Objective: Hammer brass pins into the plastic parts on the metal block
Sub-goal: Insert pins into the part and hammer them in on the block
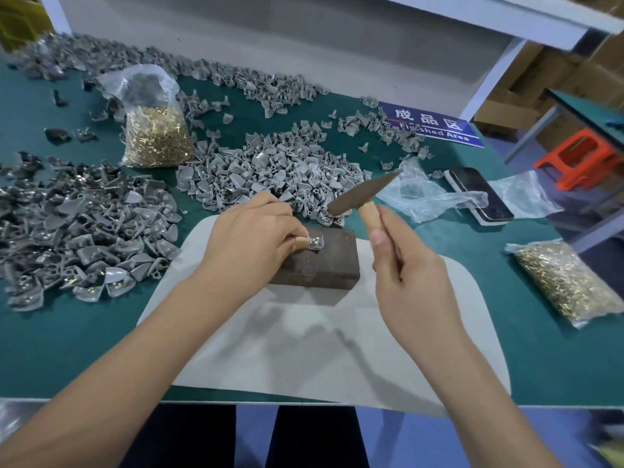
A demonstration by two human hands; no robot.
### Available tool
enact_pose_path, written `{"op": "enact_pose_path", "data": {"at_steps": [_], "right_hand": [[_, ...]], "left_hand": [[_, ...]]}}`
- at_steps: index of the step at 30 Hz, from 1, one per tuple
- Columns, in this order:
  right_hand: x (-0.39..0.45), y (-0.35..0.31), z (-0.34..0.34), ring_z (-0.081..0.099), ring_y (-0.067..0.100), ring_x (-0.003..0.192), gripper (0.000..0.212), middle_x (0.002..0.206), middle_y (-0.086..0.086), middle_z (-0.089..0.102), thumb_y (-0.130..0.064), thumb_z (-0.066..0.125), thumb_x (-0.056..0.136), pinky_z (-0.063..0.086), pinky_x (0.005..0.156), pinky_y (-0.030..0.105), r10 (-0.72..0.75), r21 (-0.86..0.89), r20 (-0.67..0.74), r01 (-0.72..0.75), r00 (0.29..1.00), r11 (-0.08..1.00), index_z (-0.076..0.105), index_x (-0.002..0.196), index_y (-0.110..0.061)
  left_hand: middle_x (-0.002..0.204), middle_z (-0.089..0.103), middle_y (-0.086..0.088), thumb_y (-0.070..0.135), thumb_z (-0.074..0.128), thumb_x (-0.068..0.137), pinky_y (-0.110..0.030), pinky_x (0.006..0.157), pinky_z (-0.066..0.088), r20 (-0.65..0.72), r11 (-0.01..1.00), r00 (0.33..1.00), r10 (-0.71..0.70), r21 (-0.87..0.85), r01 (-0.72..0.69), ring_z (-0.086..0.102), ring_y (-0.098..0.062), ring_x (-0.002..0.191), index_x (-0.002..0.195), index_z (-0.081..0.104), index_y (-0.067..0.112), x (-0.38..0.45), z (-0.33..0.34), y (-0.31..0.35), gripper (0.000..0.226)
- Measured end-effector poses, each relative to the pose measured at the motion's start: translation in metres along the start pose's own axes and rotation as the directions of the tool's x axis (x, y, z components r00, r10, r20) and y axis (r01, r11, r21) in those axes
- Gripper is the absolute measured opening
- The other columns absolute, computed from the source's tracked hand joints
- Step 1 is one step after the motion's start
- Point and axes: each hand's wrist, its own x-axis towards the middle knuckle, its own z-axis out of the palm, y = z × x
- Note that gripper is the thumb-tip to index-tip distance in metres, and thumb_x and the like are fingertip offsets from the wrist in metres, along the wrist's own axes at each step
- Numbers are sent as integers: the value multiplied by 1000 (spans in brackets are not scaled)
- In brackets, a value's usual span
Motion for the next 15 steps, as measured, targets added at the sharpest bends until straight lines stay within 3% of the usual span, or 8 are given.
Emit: {"op": "enact_pose_path", "data": {"at_steps": [3,7,11,15], "right_hand": [[-2,-5,3,62,26,80,32,86,-8,68,-48,33,105,53,71,43,-29,-125,114,43,993,991,47,134,-49],[-4,-7,4,61,26,77,35,89,-7,71,-47,35,106,52,68,46,9,-7,-34,-9,999,1000,51,136,-44],[2,-7,-2,54,26,72,21,71,-11,56,-45,34,105,46,62,41,-9,-161,127,29,992,986,52,116,-46],[0,-11,0,63,31,86,29,92,-7,70,-41,36,108,52,71,46,-9,-90,47,14,999,996,53,131,-39]], "left_hand": [[82,67,11,35,75,87,-29,68,41,-16,1000,1000,18,9,-18,60,-20,95,89,80,28,0,-1,0,8],[81,67,13,37,75,87,-25,68,33,-15,1000,1000,24,0,-24,60,-18,94,87,80,30,0,-1,-1,9],[83,69,13,33,77,86,-25,67,32,-19,999,999,37,3,-37,61,-19,96,89,80,30,0,-2,-2,6],[82,68,13,34,78,86,-26,66,33,-15,999,999,39,-6,-39,61,-18,95,88,80,30,0,-1,-4,5]]}}
